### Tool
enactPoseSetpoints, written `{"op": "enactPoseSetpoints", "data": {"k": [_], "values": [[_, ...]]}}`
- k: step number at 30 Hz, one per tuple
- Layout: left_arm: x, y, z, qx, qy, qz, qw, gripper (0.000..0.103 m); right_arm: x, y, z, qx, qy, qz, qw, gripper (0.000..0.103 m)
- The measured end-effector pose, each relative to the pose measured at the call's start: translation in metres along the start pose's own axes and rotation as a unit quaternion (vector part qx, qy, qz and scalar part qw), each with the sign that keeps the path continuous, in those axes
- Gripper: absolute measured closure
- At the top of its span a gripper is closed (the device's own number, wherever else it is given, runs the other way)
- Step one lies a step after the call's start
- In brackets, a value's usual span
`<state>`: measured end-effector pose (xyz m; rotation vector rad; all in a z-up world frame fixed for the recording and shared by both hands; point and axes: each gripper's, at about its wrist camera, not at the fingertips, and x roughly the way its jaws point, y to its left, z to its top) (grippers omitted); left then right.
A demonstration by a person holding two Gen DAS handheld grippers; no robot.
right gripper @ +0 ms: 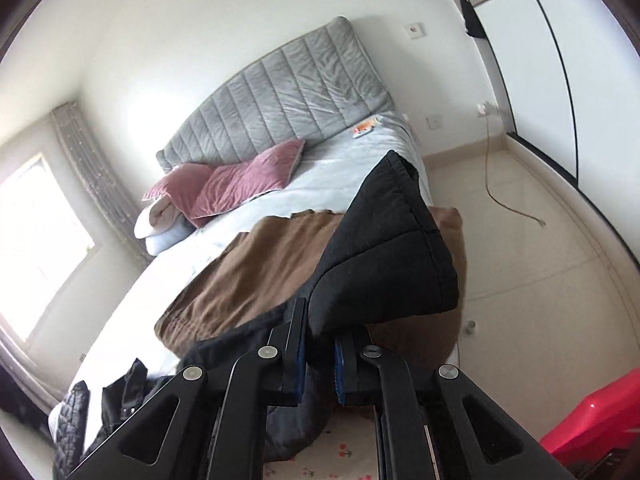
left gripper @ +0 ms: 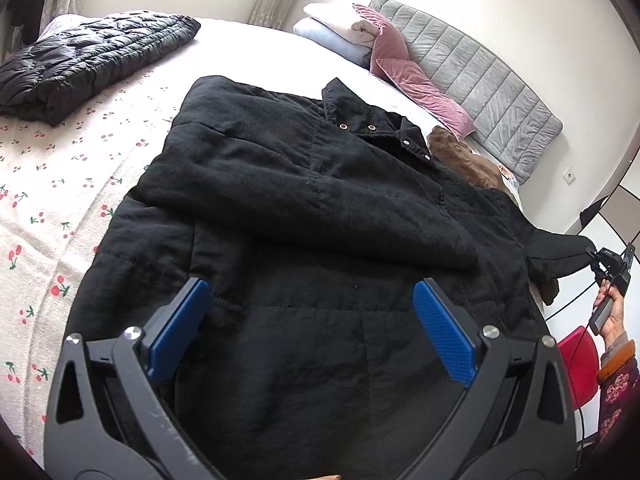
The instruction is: Fold large clothes
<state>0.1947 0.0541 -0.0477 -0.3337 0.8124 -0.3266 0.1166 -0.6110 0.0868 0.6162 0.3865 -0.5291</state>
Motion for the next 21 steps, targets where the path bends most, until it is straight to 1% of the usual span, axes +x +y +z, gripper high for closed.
{"op": "enactPoseSetpoints", "data": {"k": [4, 8, 10, 13, 16, 18, 19, 20, 21], "values": [[-0.006, -0.001, 0.002, 0.009, -0.012, 0.005, 0.9999, 0.001, -0.013, 0.075, 0.007, -0.079, 0.005, 0.032, 0.996, 0.093], [-0.008, -0.002, 0.005, 0.016, -0.019, 0.007, 0.9997, 0.001, -0.021, 0.156, -0.004, -0.159, 0.031, 0.074, 0.984, 0.093], [-0.008, -0.001, 0.005, 0.015, -0.017, 0.005, 0.9997, 0.001, -0.026, 0.195, -0.017, -0.200, 0.040, 0.093, 0.975, 0.093], [-0.008, 0.001, 0.006, 0.011, -0.015, 0.001, 0.9998, 0.001, -0.034, 0.252, -0.045, -0.254, 0.054, 0.124, 0.958, 0.093], [-0.009, 0.003, 0.008, 0.010, -0.016, -0.001, 0.9998, 0.001, -0.036, 0.301, -0.080, -0.292, 0.076, 0.160, 0.940, 0.093], [-0.010, 0.004, 0.009, 0.009, -0.019, 0.000, 0.9998, 0.001, -0.037, 0.333, -0.104, -0.315, 0.095, 0.187, 0.926, 0.093], [-0.011, 0.005, 0.009, 0.009, -0.021, 0.000, 0.9998, 0.001, -0.035, 0.344, -0.115, -0.321, 0.108, 0.200, 0.919, 0.092], [-0.012, 0.006, 0.009, 0.008, -0.022, 0.001, 0.9997, 0.001, -0.034, 0.353, -0.128, -0.324, 0.127, 0.217, 0.912, 0.089], [-0.013, 0.007, 0.010, 0.008, -0.024, 0.002, 0.9997, 0.001, -0.032, 0.362, -0.143, -0.325, 0.151, 0.238, 0.903, 0.084]]}}
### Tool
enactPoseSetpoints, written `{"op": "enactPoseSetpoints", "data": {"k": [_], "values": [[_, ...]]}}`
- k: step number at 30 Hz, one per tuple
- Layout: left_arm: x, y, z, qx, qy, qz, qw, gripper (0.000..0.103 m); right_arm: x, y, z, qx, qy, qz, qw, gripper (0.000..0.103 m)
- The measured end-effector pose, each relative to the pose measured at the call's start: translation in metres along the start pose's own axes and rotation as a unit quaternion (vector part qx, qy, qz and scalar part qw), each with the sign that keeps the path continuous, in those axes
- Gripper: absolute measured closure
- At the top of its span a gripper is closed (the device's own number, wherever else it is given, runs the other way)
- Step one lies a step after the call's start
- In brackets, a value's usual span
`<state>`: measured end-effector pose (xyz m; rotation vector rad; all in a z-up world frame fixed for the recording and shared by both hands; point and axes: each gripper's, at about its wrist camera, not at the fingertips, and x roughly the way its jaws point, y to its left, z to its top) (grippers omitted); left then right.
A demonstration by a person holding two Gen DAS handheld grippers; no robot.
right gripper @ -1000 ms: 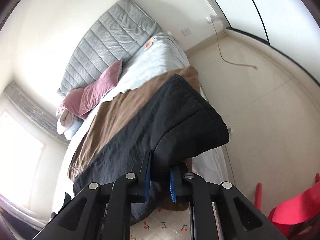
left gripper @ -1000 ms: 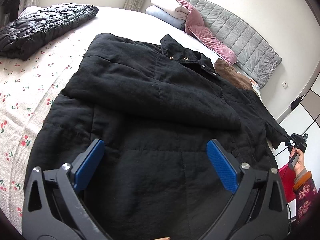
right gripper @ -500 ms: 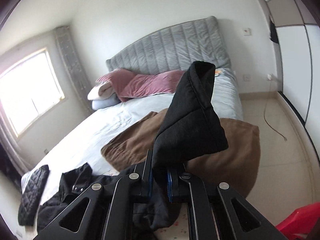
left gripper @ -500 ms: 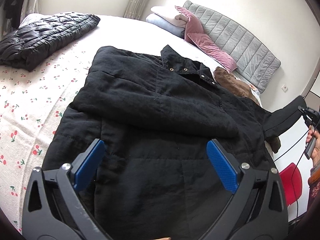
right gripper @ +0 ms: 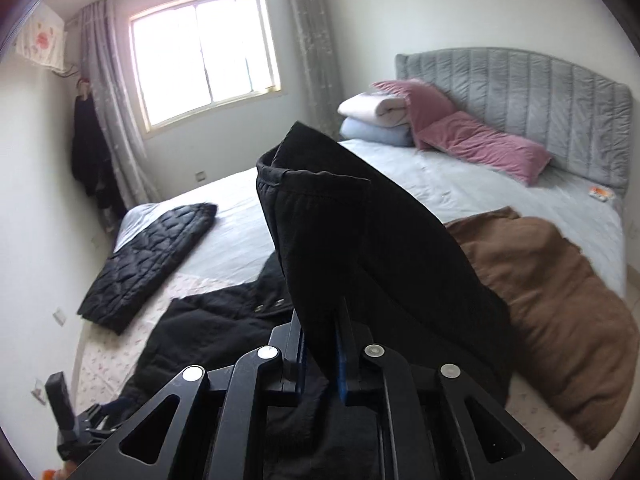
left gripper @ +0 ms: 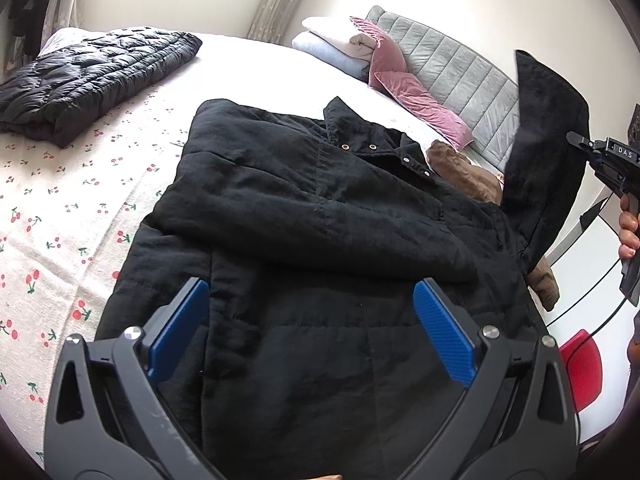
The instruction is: Fold large clothes
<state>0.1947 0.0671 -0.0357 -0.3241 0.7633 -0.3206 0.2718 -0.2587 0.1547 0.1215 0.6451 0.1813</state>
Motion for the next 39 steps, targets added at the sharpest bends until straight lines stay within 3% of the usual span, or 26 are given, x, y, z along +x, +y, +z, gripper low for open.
{"op": "enactPoseSetpoints", "data": {"k": [2, 4, 7, 9, 14, 17, 22, 24, 25, 27, 29, 30, 32, 33, 35, 36, 37, 39], "values": [[-0.003, 0.001, 0.001, 0.001, -0.002, 0.002, 1.0000, 0.001, 0.020, 0.019, -0.016, -0.003, 0.040, 0.087, 0.995, 0.066], [-0.008, 0.001, 0.004, 0.007, -0.003, 0.009, 0.9999, 0.001, 0.024, 0.036, -0.033, -0.009, 0.055, 0.124, 0.991, 0.046], [-0.018, -0.005, 0.010, 0.024, 0.005, 0.018, 0.9995, 0.001, 0.020, 0.027, -0.046, -0.001, 0.042, 0.099, 0.994, 0.042], [-0.024, -0.011, 0.018, 0.037, 0.012, 0.016, 0.9991, 0.001, 0.010, 0.001, -0.055, 0.021, 0.037, 0.058, 0.997, 0.040], [-0.020, -0.032, 0.041, 0.038, 0.060, -0.036, 0.9968, 0.005, -0.008, -0.072, -0.096, 0.087, 0.026, -0.042, 0.995, 0.034], [0.004, -0.061, 0.054, 0.054, 0.099, -0.043, 0.9927, 0.006, -0.008, -0.102, -0.119, 0.113, 0.039, -0.081, 0.990, 0.034], [0.072, -0.102, 0.058, 0.068, 0.151, -0.032, 0.9857, 0.013, 0.000, -0.157, -0.156, 0.179, 0.067, -0.086, 0.978, 0.034], [0.101, -0.107, 0.059, 0.056, 0.173, -0.028, 0.9829, 0.015, -0.005, -0.174, -0.161, 0.198, 0.064, -0.110, 0.972, 0.034], [0.116, -0.109, 0.058, 0.043, 0.187, -0.029, 0.9810, 0.017, -0.007, -0.180, -0.162, 0.195, 0.054, -0.120, 0.972, 0.034], [0.136, -0.108, 0.055, 0.015, 0.204, -0.033, 0.9784, 0.036, -0.006, -0.194, -0.166, 0.186, 0.043, -0.146, 0.971, 0.034], [0.143, -0.110, 0.051, 0.002, 0.194, -0.014, 0.9808, 0.083, 0.000, -0.205, -0.172, 0.202, 0.050, -0.156, 0.965, 0.034], [0.138, -0.111, 0.049, 0.005, 0.168, -0.004, 0.9858, 0.087, 0.003, -0.210, -0.174, 0.211, 0.057, -0.152, 0.964, 0.034], [0.118, -0.114, 0.047, 0.012, 0.106, 0.012, 0.9942, 0.090, 0.012, -0.219, -0.179, 0.222, 0.074, -0.156, 0.960, 0.034], [0.111, -0.115, 0.044, 0.024, 0.089, 0.040, 0.9950, 0.090, 0.012, -0.219, -0.179, 0.223, 0.083, -0.165, 0.957, 0.034], [0.112, -0.116, 0.034, 0.053, 0.093, 0.108, 0.9884, 0.084, 0.015, -0.221, -0.179, 0.221, 0.108, -0.198, 0.949, 0.034], [0.116, -0.115, 0.030, 0.063, 0.109, 0.123, 0.9845, 0.078, 0.016, -0.219, -0.179, 0.220, 0.117, -0.208, 0.946, 0.034], [0.115, -0.114, 0.028, 0.066, 0.115, 0.125, 0.9833, 0.076, 0.015, -0.218, -0.178, 0.220, 0.118, -0.209, 0.946, 0.034], [0.099, -0.115, 0.031, 0.056, 0.088, 0.105, 0.9890, 0.074, 0.011, -0.210, -0.173, 0.212, 0.110, -0.199, 0.951, 0.034]]}}
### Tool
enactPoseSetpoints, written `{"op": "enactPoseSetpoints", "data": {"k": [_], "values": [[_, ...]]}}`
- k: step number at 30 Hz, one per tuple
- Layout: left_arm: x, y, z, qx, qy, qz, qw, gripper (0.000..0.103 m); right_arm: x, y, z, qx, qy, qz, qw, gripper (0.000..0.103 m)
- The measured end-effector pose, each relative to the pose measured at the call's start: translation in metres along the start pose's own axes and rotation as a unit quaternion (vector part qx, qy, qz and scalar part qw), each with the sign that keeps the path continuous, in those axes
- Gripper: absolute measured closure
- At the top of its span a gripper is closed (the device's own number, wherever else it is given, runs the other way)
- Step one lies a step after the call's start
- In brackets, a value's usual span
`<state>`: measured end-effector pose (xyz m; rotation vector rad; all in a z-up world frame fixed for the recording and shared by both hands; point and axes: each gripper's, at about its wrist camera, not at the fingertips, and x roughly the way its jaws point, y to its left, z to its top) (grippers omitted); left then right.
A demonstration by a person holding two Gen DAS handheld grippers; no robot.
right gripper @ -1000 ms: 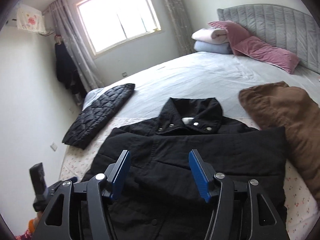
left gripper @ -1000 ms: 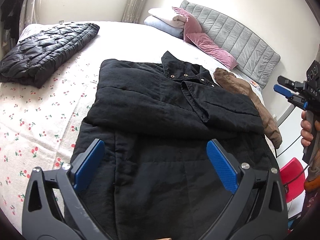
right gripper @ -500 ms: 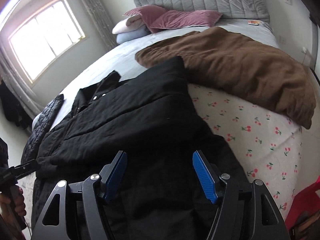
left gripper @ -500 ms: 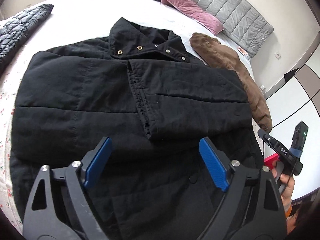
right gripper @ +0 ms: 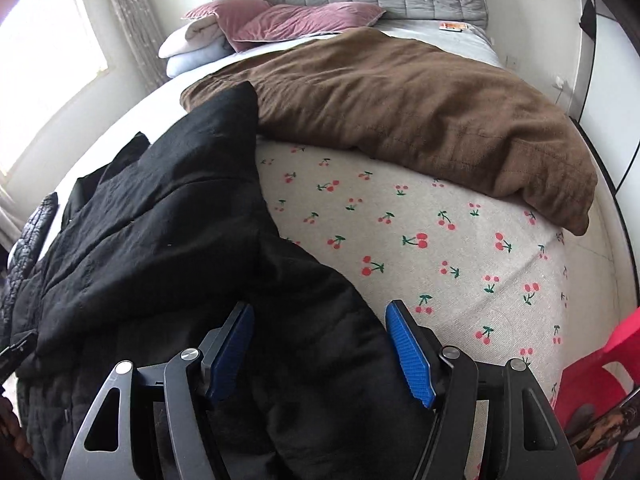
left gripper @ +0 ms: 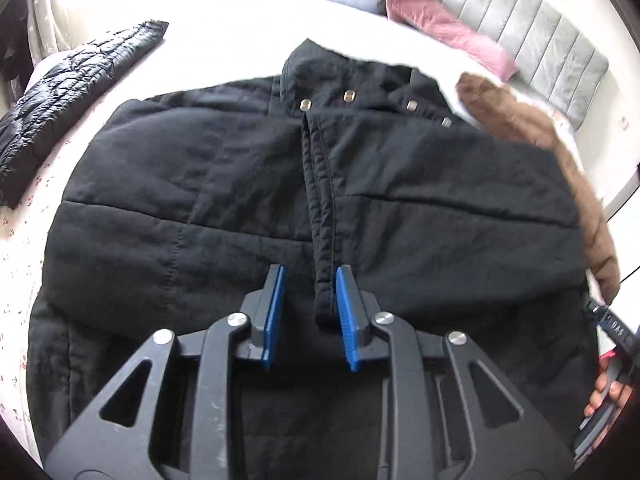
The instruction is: Fold large clothes
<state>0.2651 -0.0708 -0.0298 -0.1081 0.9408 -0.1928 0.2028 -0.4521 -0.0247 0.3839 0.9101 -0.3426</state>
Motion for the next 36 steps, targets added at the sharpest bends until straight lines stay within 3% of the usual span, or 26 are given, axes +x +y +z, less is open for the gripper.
{"op": "enactPoseSetpoints", "data": {"k": [3, 4, 6, 11, 16, 20, 24, 29, 33, 36], "values": [[-0.028, -0.002, -0.001, -0.003, -0.074, -0.048, 0.9961, 0.059, -0.018, 0.016, 0.001, -0.029, -0.043, 0.011, 0.999, 0.034], [-0.034, -0.004, -0.002, 0.005, -0.097, -0.060, 0.9935, 0.049, -0.023, 0.023, 0.001, -0.040, -0.060, 0.019, 0.997, 0.034], [-0.031, -0.011, -0.002, 0.027, -0.118, -0.078, 0.9896, 0.042, -0.029, 0.035, 0.000, -0.057, -0.086, 0.028, 0.994, 0.034], [0.023, -0.013, -0.012, 0.053, -0.047, -0.065, 0.9954, 0.041, -0.015, 0.059, -0.003, -0.086, -0.084, 0.043, 0.992, 0.034], [0.025, -0.002, -0.015, 0.028, -0.044, -0.101, 0.9935, 0.038, 0.028, 0.045, -0.003, -0.042, 0.005, 0.024, 0.999, 0.034], [0.022, -0.007, -0.023, 0.036, -0.045, -0.100, 0.9933, 0.021, 0.002, 0.050, 0.001, -0.045, -0.001, 0.026, 0.999, 0.034], [0.009, -0.018, -0.027, 0.036, -0.019, -0.063, 0.9972, 0.020, -0.023, 0.058, -0.004, -0.063, -0.012, 0.042, 0.997, 0.028], [-0.038, -0.012, -0.055, 0.026, 0.010, -0.075, 0.9968, 0.020, -0.045, 0.067, -0.011, -0.068, -0.013, 0.066, 0.995, 0.027], [-0.080, 0.005, -0.079, 0.043, 0.032, -0.054, 0.9971, 0.019, -0.077, 0.076, -0.022, -0.112, -0.008, 0.084, 0.990, 0.027], [-0.110, 0.021, -0.095, 0.071, 0.039, -0.026, 0.9964, 0.011, -0.102, 0.081, -0.036, -0.123, -0.018, 0.082, 0.989, 0.020]]}}
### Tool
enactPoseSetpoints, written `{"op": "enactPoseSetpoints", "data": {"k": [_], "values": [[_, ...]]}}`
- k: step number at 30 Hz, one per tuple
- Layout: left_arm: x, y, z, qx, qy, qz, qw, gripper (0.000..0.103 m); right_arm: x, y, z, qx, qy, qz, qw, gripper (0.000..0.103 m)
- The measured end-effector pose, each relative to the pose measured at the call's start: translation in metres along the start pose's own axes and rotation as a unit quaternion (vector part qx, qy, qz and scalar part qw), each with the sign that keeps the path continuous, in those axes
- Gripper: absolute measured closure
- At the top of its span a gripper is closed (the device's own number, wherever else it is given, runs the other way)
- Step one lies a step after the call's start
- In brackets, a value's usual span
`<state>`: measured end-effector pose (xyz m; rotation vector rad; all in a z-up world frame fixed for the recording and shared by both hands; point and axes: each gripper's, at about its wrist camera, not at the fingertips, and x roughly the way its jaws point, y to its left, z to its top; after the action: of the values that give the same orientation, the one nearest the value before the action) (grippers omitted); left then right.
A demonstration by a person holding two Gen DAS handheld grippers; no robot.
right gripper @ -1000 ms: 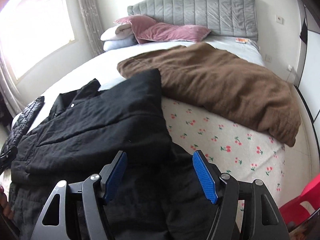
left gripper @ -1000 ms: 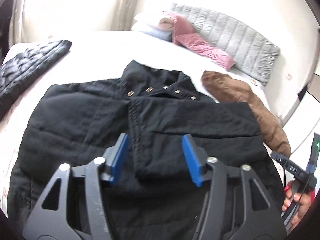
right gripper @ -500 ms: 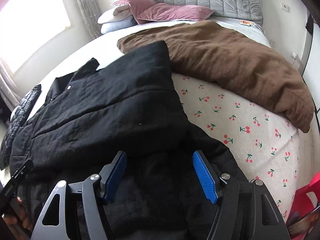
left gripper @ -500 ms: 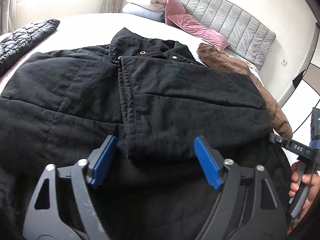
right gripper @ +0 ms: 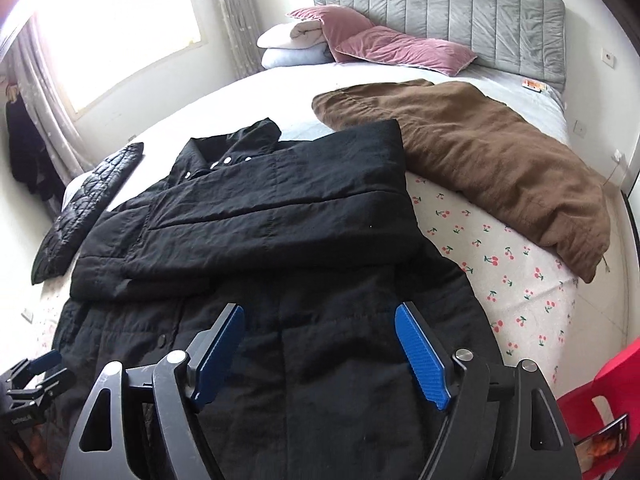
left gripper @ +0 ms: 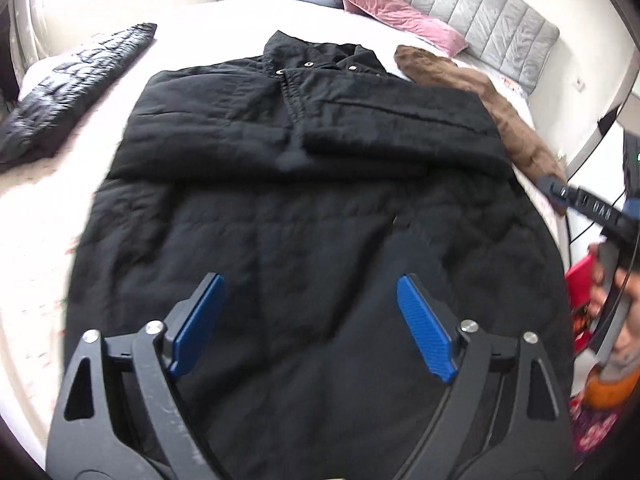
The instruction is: Fold large clothes
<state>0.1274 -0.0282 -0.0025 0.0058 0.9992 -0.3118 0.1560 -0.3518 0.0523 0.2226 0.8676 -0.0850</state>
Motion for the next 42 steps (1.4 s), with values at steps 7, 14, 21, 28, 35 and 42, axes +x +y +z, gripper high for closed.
{"op": "enactPoseSetpoints", "data": {"k": [7, 14, 21, 28, 35, 42], "values": [[-0.052, 0.041, -0.048, 0.011, 0.001, 0.049, 0.9987, 0.005, -0.034, 0.010, -0.045, -0.038, 0.026, 0.042, 0.998, 0.017], [-0.070, 0.078, -0.085, -0.007, 0.027, 0.064, 0.9976, 0.005, -0.052, -0.017, -0.082, -0.030, 0.063, 0.063, 0.996, 0.017], [-0.077, 0.107, -0.108, -0.023, 0.076, 0.029, 0.9964, 0.005, -0.074, -0.062, -0.090, -0.036, 0.090, 0.039, 0.995, 0.017], [-0.086, 0.144, -0.127, -0.087, 0.085, -0.024, 0.9923, 0.005, -0.087, -0.126, -0.102, 0.044, 0.086, 0.037, 0.995, 0.017], [-0.074, 0.166, -0.149, -0.117, 0.107, -0.141, 0.9773, 0.005, -0.061, -0.168, -0.132, 0.090, 0.127, 0.084, 0.984, 0.017], [-0.064, 0.157, -0.165, -0.108, 0.123, -0.190, 0.9682, 0.008, -0.039, -0.193, -0.150, 0.109, 0.158, 0.145, 0.971, 0.017]]}}
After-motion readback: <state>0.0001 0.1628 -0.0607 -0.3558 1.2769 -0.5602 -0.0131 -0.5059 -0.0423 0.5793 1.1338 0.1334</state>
